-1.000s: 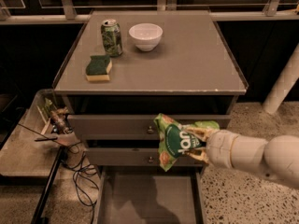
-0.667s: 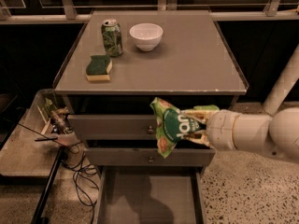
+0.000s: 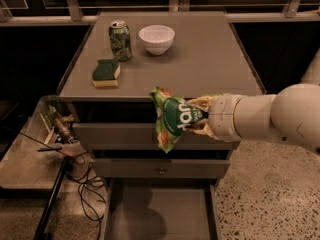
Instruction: Pick green rice chip bag from bottom drawer and place on counter
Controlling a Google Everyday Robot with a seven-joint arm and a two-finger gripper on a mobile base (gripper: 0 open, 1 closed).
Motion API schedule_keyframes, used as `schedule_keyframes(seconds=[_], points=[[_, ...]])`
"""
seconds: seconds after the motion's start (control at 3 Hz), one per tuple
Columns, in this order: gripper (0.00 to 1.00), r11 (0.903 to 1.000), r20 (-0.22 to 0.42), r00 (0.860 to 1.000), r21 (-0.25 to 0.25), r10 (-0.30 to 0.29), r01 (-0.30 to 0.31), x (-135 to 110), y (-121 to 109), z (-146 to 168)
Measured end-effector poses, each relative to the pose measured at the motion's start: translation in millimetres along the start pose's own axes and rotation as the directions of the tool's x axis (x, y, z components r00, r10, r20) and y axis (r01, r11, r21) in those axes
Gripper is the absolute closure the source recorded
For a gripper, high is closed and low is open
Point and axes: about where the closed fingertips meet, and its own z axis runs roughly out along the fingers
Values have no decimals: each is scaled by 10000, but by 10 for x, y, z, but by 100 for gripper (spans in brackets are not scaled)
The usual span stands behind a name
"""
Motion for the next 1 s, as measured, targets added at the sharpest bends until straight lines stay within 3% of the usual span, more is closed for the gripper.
schedule_keyframes(seconds=[0.33,1.0], points=[[100,9984,217,9992,463,-330,320,-70,-340,-114],[100,9963,1394,9895,810,-382,270,-83,-1353,-186]])
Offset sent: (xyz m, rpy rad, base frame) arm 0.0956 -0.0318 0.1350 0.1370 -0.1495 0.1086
